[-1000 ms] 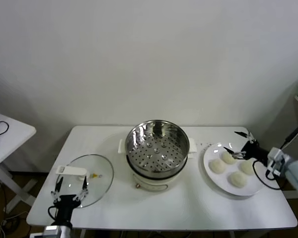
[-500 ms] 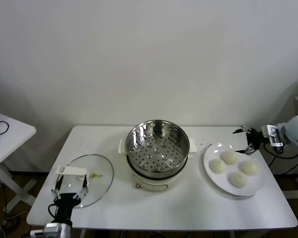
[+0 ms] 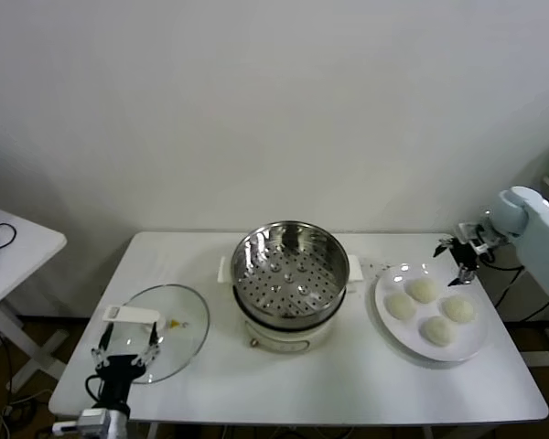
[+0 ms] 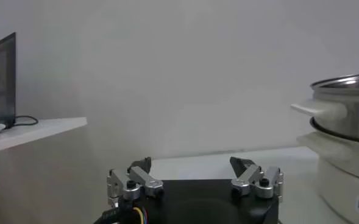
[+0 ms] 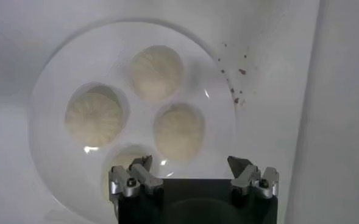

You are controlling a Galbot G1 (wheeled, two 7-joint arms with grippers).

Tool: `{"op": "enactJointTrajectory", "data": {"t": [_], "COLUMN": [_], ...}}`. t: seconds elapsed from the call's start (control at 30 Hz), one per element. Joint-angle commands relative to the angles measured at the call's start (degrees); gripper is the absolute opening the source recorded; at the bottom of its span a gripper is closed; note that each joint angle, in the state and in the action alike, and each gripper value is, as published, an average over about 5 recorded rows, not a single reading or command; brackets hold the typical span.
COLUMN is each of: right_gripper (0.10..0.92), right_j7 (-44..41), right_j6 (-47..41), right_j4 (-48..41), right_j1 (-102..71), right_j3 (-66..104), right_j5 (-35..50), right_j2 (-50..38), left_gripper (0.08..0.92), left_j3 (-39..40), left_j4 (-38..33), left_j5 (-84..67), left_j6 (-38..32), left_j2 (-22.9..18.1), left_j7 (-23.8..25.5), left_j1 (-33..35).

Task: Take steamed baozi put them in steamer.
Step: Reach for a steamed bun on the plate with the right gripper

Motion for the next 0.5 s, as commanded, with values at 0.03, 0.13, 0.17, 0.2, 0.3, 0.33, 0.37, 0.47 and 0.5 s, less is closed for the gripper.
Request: {"op": "enactJointTrajectory", "data": {"t": [0.03, 0.13, 0.17, 0.2, 0.3, 0.33, 0.37, 0.47, 0.5], "right_gripper": [0.823, 0.823, 0.823, 0.823, 0.823, 0.823, 0.823, 0.823, 0.823], "right_j7": [-0.6, -0.4, -0.2, -0.1, 0.6, 0.9, 1.3, 2.6, 2.8], "right_j6": [0.6, 0.6, 0.7, 0.7, 1.5, 1.9, 2.4, 3.5, 3.6], "right_j4": [-5.8, -6.5, -6.8, -7.1, -8.4, -9.0, -9.7, -11.6, -12.0], "right_j1": [-1.7, -2.8, -3.0, -3.2, -4.1, -4.4, -4.7, -5.2, -5.3], "right_j3": [0.5, 1.8, 2.1, 2.4, 4.5, 5.7, 6.8, 9.3, 9.7], "right_j5": [-6.9, -8.5, -8.8, -9.2, -11.7, -12.8, -14.1, -16.4, -16.7], "right_j2": [6.2, 6.8, 6.9, 7.0, 7.6, 7.9, 8.3, 9.2, 9.4], "left_gripper": [0.823, 0.823, 0.823, 0.823, 0.823, 0.823, 0.823, 0.823, 0.823], "left_j3": [-0.2, -0.2, -0.2, -0.1, -0.1, 0.0, 0.0, 0.0, 0.0], "left_j4": [-0.2, -0.1, -0.1, -0.1, -0.2, -0.2, -0.1, 0.1, 0.1], "left_j5": [-0.4, -0.4, -0.4, -0.4, -0.4, -0.4, -0.5, -0.6, -0.7], "left_j6": [0.3, 0.4, 0.5, 0.5, 0.6, 0.6, 0.7, 0.7, 0.6], "left_j2": [0.0, -0.1, -0.1, -0.2, -0.3, -0.4, -0.4, -0.5, -0.5], "left_j7": [0.0, 0.0, 0.0, 0.0, -0.1, -0.1, -0.1, -0.1, -0.1], "left_j1": [0.3, 0.4, 0.4, 0.4, 0.3, 0.3, 0.3, 0.5, 0.5]}}
